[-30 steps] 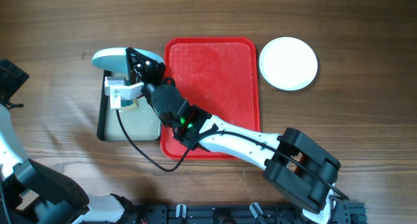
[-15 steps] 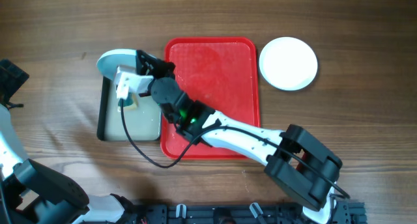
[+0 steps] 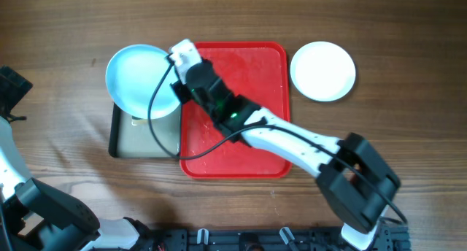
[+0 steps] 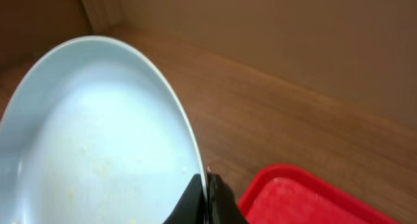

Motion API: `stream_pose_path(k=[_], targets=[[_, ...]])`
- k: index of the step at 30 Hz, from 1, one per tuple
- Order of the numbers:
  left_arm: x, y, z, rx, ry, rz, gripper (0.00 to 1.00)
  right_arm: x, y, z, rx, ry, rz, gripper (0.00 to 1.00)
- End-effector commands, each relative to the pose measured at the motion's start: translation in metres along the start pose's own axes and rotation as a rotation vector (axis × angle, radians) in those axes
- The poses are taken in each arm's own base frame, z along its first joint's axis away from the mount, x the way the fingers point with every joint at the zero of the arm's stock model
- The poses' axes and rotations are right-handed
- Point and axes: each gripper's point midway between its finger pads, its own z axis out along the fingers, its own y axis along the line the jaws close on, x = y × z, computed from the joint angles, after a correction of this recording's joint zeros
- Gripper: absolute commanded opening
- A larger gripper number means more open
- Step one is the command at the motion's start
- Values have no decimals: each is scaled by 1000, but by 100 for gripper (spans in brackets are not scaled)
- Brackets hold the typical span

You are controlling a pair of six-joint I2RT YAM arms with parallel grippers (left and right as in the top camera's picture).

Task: Clean dirty plates on tray and stack at the side
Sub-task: 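Lift the light-blue plate with the right gripper and tilt it over the black tray, then swing the plate right and lower it onto the plate stack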

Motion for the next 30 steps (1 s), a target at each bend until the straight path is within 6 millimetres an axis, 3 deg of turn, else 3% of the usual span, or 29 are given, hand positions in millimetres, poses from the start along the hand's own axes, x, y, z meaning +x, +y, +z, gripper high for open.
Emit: stream_pose_path(k=[1,4,7,10,13,16,18,21,23,25,30], targets=[[-2,1,-1,-3,-6,-19,100,-44,-24,-25,-39,-44,121,4],[-2,1,-1,-3,-6,-19,100,-43,-46,-36,-68,8,136,4],[-2,1,-1,-3,-6,-19,100,-31,-94,-44,-22,82,194,4],[-2,1,-1,-3,-6,-19,100,2,-181,-59,157,188,416,4],[-2,1,-1,-3,-6,-19,100,37,-262,-89,341,264,607,4],[-2,1,-1,-3,-6,-19,100,70,-340,-136,517,311,728,4],[-2,1,-1,-3,-6,-19,100,92,-376,-167,610,343,800,4],[-2,1,-1,-3,-5,-19,100,130,-410,-207,717,401,898,4],[-2,1,-1,-3,-6,-19,100,151,-416,-219,749,438,939,4],[-2,1,-1,-3,-6,-19,100,174,-414,-222,759,476,962,4],[-2,1,-1,-3,-6,-19,100,206,-399,-219,741,527,986,4]])
